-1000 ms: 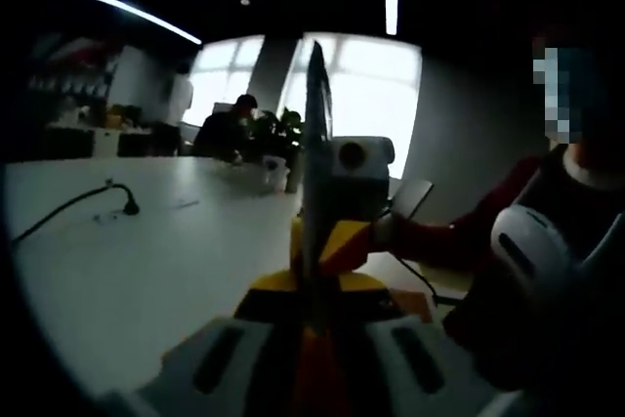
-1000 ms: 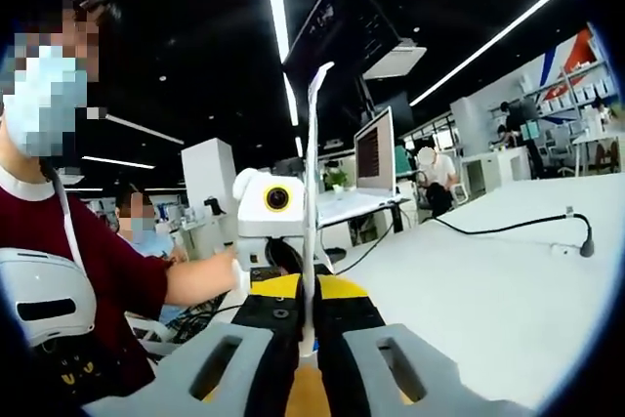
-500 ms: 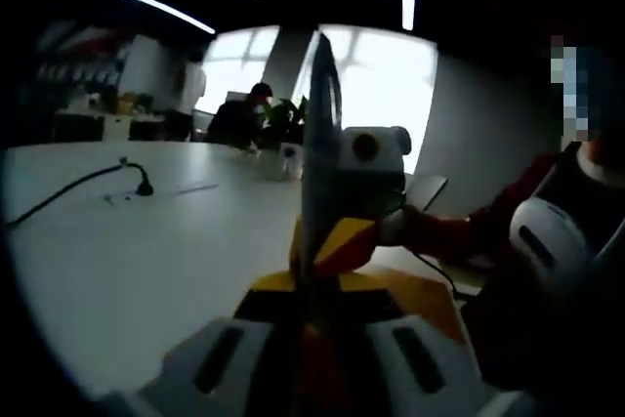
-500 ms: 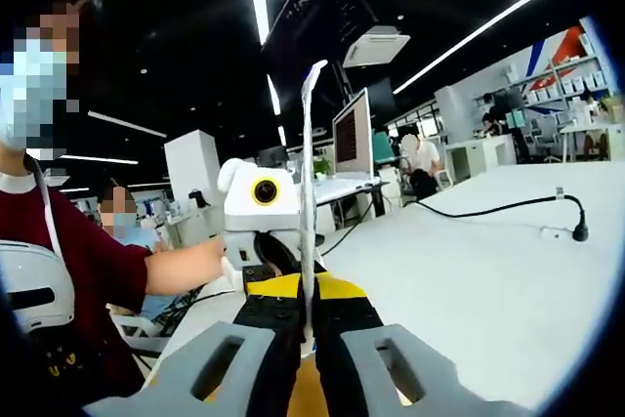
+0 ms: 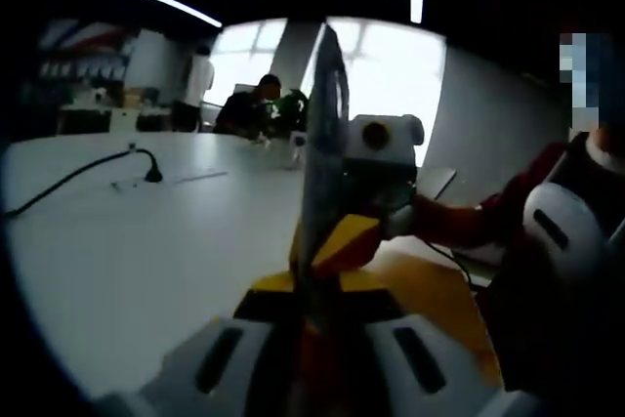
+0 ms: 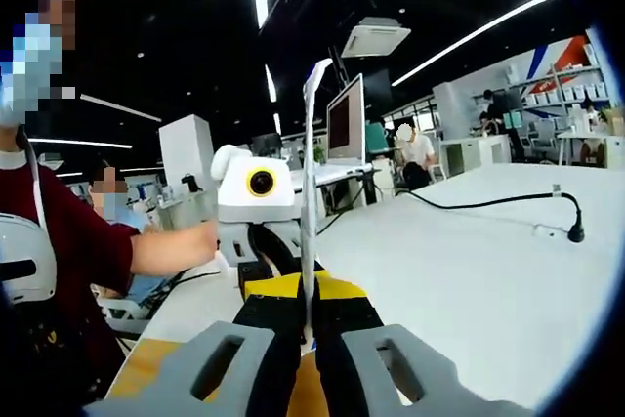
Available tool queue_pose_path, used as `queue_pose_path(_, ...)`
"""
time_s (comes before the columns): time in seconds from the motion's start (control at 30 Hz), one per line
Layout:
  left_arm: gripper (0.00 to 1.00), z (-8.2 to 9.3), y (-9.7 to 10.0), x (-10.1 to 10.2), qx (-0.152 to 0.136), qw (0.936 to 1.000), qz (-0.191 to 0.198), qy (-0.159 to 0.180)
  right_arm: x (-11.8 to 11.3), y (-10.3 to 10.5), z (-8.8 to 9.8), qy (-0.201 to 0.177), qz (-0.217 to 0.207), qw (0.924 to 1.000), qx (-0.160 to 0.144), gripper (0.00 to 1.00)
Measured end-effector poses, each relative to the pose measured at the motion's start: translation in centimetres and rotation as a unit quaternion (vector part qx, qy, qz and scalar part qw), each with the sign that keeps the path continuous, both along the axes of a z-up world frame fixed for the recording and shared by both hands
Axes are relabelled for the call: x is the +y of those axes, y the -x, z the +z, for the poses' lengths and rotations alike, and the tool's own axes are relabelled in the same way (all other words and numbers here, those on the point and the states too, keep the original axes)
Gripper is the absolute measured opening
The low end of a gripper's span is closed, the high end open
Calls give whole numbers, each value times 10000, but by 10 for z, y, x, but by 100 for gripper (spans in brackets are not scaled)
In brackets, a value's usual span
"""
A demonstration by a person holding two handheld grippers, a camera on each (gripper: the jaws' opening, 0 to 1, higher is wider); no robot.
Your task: Pick up the toothpaste unscrew the cap squeeze it onto the small board screw the cap back on and return it to the table
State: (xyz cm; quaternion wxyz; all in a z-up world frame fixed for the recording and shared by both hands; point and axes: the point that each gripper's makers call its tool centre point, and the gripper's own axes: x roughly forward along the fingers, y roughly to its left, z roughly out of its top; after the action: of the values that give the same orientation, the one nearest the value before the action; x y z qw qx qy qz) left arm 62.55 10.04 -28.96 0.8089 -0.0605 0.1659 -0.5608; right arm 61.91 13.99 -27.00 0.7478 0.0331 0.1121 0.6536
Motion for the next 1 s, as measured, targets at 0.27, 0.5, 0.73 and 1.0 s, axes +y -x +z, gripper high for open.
queue_pose_path(0.27,10,-7,0,-2,-84,10000,0,-17,1,-1,-7,221,-23,9994,-255,0)
queue_pose_path(0.5,11,-9,-1,-2,-195,9998,15,-73,1,-3,-8,253,-30,9988,-421,0)
queue_pose_path(0.73,11,-9,-1,-2,-325,9994,24,-79,2,-3,-7,308,-40,9975,-630,0)
queue_pose_path(1.0,11,-10,-4,1,-454,9988,42,-156,2,-5,-7,408,0,9948,-930,0)
